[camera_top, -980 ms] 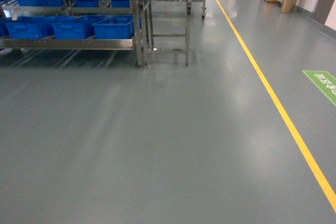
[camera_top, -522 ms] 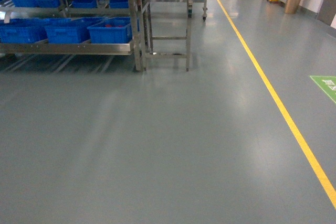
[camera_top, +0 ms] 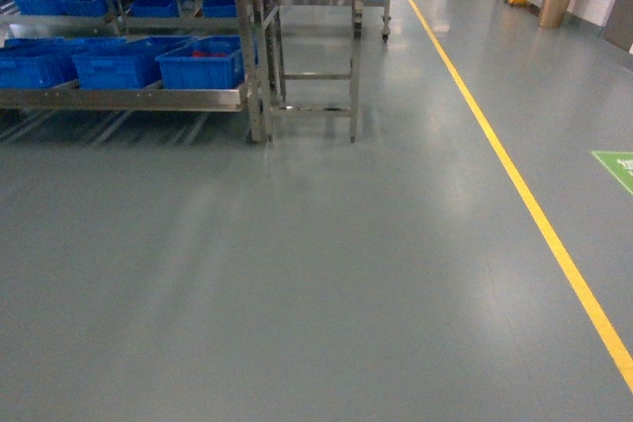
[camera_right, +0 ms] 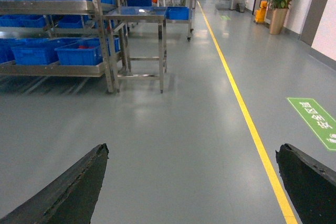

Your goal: Pick blue part to blue bin on bottom shelf

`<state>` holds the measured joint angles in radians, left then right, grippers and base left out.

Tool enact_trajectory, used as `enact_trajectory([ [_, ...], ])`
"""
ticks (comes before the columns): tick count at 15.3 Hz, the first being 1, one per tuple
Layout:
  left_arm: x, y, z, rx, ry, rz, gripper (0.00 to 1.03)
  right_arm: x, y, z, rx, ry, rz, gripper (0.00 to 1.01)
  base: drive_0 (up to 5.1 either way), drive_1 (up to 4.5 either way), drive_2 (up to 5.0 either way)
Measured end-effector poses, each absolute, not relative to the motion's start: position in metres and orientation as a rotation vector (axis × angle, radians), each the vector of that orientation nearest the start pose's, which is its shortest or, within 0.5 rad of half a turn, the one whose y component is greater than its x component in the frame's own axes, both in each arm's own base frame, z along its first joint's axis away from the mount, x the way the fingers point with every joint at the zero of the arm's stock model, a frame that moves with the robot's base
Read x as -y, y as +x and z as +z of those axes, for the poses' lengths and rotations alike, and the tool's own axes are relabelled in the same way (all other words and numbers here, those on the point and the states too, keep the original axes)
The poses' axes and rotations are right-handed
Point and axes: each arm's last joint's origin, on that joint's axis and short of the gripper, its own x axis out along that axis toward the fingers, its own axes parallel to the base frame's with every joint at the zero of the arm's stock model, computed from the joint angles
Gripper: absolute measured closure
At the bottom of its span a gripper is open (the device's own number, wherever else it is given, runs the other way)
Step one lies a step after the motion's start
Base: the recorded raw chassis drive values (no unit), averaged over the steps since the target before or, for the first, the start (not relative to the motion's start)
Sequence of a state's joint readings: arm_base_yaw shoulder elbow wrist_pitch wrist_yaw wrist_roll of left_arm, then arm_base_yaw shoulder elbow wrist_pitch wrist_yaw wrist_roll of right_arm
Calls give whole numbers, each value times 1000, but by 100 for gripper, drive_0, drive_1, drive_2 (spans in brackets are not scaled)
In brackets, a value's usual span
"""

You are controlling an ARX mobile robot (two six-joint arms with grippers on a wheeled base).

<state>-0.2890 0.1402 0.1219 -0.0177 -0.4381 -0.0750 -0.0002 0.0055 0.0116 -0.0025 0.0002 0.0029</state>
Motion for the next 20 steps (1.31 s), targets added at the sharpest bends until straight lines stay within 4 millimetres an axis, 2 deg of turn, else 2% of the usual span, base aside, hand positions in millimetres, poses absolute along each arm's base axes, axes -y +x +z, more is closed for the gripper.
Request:
enact_trajectory([
  [20,16,98,192,-29,-62,150,59,0,97,167,1,3,0,3,4,433,-425],
])
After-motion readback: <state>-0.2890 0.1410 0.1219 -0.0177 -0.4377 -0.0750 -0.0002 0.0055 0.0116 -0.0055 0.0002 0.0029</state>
